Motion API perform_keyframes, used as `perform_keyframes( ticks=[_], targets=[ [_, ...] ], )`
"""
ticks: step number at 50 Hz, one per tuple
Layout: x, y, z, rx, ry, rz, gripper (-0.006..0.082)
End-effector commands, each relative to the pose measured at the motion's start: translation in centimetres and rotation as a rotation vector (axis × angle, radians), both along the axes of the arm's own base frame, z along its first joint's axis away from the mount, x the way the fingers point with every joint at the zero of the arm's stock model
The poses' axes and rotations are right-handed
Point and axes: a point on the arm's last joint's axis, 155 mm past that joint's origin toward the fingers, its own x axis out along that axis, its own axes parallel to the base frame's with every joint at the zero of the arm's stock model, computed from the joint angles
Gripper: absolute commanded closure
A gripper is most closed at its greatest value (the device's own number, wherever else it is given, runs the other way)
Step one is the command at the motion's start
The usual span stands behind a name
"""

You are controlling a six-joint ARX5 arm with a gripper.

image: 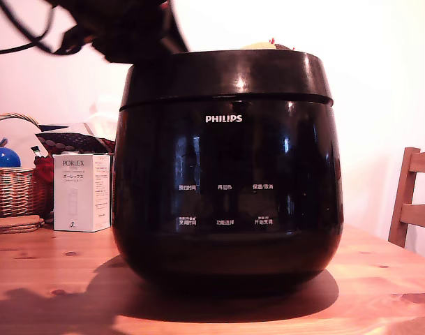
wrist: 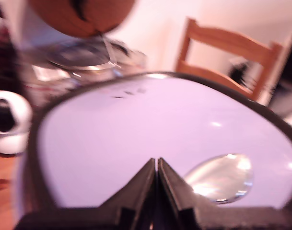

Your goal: Close the rice cooker by pressing the lid down with medium force

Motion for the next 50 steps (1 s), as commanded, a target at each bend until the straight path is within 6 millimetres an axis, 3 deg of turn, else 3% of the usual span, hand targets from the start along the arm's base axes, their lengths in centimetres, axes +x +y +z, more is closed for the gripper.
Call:
perform_keyframes(
  ticks=[1,9,24,37,50],
  targets=[
    [-1.9,2.3,-10.5,0.195,0.192,0.011,0.0790],
    [-2.2,2.7,-11.6,0.207,0.204,0.010,0.0791],
    [-2.4,2.2,-11.4,0.198,0.198,-0.005,0.0791],
    [-1.9,0.8,-5.8,0.076,0.067,-0.045,0.0791],
    [0.2,1.8,1.2,0.050,-0.112,-0.022,0.0791]
  ],
)
